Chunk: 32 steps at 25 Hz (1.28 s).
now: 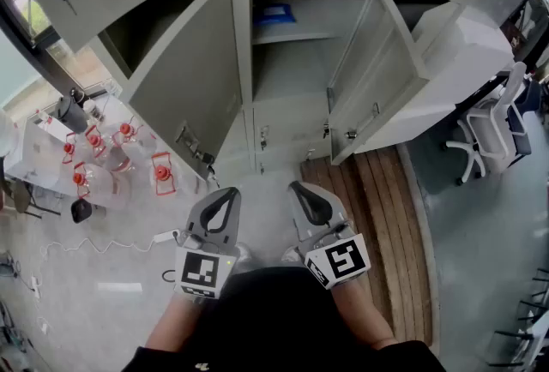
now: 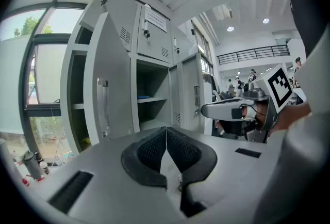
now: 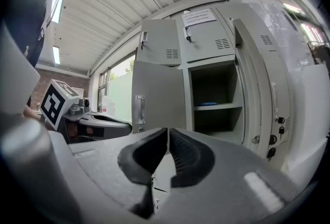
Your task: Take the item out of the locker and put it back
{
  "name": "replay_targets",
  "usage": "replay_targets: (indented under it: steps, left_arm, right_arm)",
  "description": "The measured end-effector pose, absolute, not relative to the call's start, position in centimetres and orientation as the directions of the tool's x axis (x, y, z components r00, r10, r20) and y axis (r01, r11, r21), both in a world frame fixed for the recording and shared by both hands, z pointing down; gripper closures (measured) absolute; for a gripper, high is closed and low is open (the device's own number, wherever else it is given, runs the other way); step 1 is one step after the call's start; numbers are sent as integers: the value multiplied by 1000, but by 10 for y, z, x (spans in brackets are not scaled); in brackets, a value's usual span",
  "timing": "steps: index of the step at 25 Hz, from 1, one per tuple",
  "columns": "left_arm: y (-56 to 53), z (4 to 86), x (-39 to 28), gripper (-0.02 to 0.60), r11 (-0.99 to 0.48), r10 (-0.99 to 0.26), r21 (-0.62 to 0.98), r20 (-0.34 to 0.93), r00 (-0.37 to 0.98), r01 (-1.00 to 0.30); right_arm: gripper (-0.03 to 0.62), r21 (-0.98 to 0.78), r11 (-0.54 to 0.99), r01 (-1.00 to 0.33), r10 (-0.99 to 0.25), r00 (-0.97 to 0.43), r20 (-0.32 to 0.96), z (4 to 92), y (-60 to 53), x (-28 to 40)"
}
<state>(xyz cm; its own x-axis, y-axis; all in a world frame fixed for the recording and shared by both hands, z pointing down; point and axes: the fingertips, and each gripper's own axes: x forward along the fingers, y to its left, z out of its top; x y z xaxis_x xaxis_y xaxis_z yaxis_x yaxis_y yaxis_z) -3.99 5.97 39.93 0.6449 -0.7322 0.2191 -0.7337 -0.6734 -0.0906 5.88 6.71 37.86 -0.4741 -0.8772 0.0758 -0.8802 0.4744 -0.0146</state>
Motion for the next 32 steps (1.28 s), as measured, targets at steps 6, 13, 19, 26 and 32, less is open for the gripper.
replay_targets:
  steps: [6, 13, 19, 26, 32]
  left_arm:
    - [58, 402, -57, 569, -708, -699, -84, 223, 680, -701]
    - [51, 411, -77, 569, -735, -658, 4, 235, 716, -678]
    - [43, 410, -67, 569, -770, -625, -8, 215, 751, -638]
    - [18, 411, -44, 569, -764, -635, -27, 214, 743, -645]
    - [-10, 406, -33, 569, -686, -709, -4, 231, 667, -728]
  right_arm:
    - [585, -26, 451, -892, -888, -452, 89, 384, 63, 40]
    - [583, -31, 374, -927, -921, -375, 110, 393, 53, 23]
    - [583, -20, 356, -934, -926, -356, 125, 396, 42, 19]
    - [583, 3, 373, -928, -922, -371, 110, 390, 10, 38]
    - [583, 28, 416, -909, -908, -413, 75, 372, -47, 51]
